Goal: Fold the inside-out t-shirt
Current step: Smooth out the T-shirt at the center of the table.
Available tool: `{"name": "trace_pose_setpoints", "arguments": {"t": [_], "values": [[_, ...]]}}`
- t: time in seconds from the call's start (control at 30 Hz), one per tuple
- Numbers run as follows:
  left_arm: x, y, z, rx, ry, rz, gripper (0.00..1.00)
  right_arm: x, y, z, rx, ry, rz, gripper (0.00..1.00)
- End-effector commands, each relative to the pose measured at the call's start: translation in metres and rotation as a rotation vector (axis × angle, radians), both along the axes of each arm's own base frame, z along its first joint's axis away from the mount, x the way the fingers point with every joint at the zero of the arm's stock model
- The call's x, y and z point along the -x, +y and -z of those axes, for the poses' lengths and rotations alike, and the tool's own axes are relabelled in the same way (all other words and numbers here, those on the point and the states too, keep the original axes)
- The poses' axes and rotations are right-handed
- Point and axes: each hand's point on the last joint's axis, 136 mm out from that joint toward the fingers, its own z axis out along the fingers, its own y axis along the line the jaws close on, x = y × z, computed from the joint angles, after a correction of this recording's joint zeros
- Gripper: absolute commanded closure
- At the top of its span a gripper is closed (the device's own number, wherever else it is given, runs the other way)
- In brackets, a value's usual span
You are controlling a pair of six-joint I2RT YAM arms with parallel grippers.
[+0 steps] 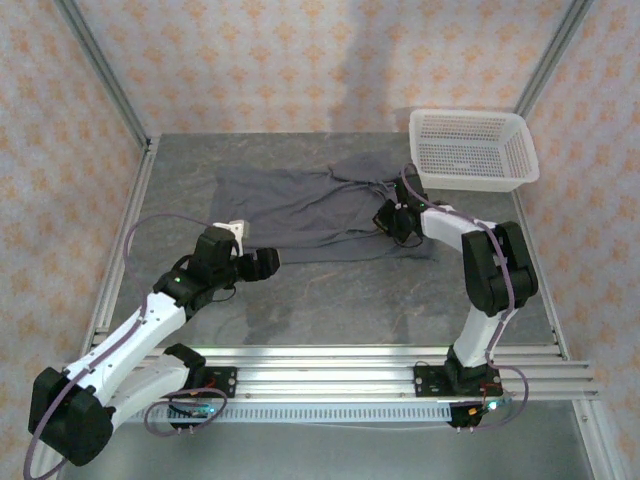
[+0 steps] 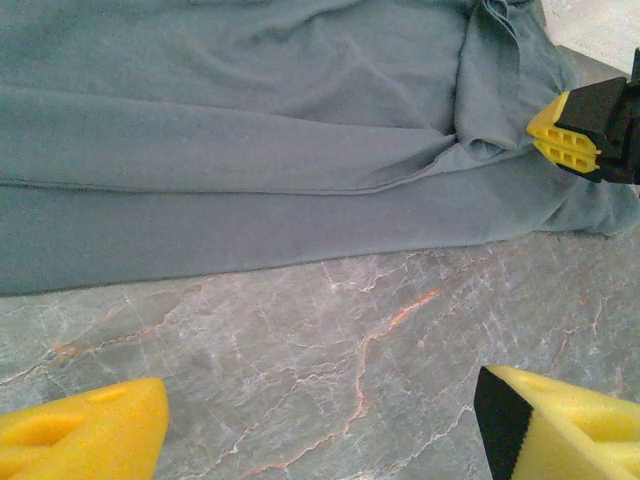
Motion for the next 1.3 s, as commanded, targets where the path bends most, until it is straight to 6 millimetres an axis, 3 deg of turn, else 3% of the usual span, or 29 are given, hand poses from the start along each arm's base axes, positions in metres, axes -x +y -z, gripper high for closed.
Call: {"name": "trace_pose_setpoints", "arguments": {"t": [0.0, 0.1, 0.2, 0.43, 0.5, 0.57, 0.7, 0.8, 0.87, 0.9, 0.97, 1.03, 1.13, 1.27], "values": [[-0.004, -0.001, 0.0, -0.008, -0.004, -0.007, 0.19, -0.014, 0.004, -0.015, -0.005, -0.045, 0.001, 1.0], [-0.004, -0.001, 0.001, -0.009, 0.001, -0.008, 0.19, -0.027, 0.013, -0.029, -0.027, -0.08, -0.015, 1.0], [-0.004, -0.001, 0.0, -0.01, -0.004, -0.008, 0.19, -0.054, 0.026, -0.05, -0.03, -0.126, -0.031, 1.0], [-0.007, 0.004, 0.006, -0.028, 0.012, -0.039, 0.18, -0.143, 0.054, -0.07, -0.064, -0.197, -0.013, 0.98], [-0.01, 0.007, 0.01, -0.044, 0.025, -0.063, 0.18, -0.155, 0.058, -0.07, -0.051, -0.184, -0.025, 0.68], [-0.016, 0.012, 0.015, -0.08, 0.046, -0.099, 0.18, -0.158, 0.058, -0.08, -0.026, -0.191, -0.05, 0.6], [-0.033, 0.025, 0.025, -0.132, 0.094, -0.229, 0.23, -0.137, 0.033, -0.104, 0.069, -0.24, -0.062, 0.56], [-0.05, 0.048, 0.033, -0.238, 0.114, -0.357, 0.59, -0.102, -0.004, -0.097, 0.093, -0.238, 0.003, 0.63], [-0.058, 0.071, 0.041, -0.313, 0.148, -0.472, 0.9, -0.072, -0.032, -0.081, 0.068, -0.219, 0.079, 0.72], [-0.06, 0.081, 0.047, -0.326, 0.171, -0.512, 0.98, -0.056, -0.046, -0.067, 0.062, -0.192, 0.115, 0.78], [-0.064, 0.096, 0.064, -0.308, 0.219, -0.593, 1.0, -0.019, -0.069, -0.033, 0.058, -0.128, 0.173, 0.89], [-0.067, 0.102, 0.083, -0.258, 0.277, -0.634, 1.0, 0.005, -0.087, -0.011, 0.076, -0.071, 0.211, 0.96], [-0.064, 0.114, 0.105, -0.276, 0.346, -0.699, 1.0, 0.033, -0.107, 0.019, 0.123, 0.015, 0.236, 0.99], [-0.047, 0.146, 0.126, -0.368, 0.428, -0.825, 1.0, 0.062, -0.139, 0.045, 0.18, 0.111, 0.316, 1.0]]}}
